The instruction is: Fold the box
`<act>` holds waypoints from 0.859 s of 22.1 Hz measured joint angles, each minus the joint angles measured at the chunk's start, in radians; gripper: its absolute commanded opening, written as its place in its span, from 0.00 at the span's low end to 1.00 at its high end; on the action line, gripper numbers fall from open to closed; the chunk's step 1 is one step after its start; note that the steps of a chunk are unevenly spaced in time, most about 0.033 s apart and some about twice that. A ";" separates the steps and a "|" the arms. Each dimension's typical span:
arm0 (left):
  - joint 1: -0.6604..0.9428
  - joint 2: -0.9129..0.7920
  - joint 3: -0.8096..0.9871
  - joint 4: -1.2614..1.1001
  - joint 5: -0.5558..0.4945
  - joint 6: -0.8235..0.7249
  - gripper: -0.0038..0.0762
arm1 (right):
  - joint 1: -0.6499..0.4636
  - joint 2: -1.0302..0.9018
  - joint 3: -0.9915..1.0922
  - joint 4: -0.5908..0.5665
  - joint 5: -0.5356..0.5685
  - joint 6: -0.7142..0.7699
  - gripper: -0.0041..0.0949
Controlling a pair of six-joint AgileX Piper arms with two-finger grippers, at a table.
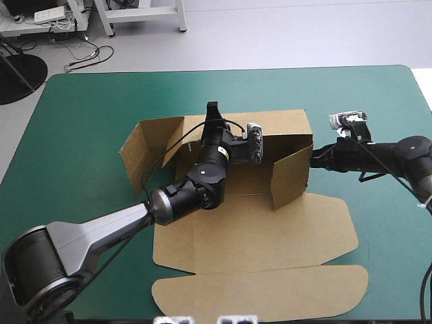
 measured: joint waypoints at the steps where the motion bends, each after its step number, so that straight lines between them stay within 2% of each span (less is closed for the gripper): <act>1: 0.000 0.008 -0.001 0.008 0.004 0.008 0.04 | 0.000 -0.007 0.003 -0.007 -0.003 -0.017 0.08; 3: 0.000 0.016 -0.004 0.016 0.010 0.016 0.04 | 0.000 -0.034 0.005 -0.070 -0.003 -0.030 0.24; 4: 0.000 0.018 -0.004 0.018 0.011 0.017 0.04 | 0.000 -0.044 0.003 -0.092 -0.001 -0.031 0.37; 6: 0.000 0.018 -0.004 0.020 0.012 0.017 0.04 | 0.000 -0.064 -0.012 -0.150 0.013 -0.031 0.49; 14: 0.000 0.021 -0.004 0.046 0.020 0.017 0.04 | 0.000 -0.068 -0.026 -0.153 0.071 -0.110 0.52; 19: 0.000 0.021 -0.004 0.052 0.018 -0.008 0.04 | 0.000 -0.035 -0.026 -0.021 0.057 -0.194 0.52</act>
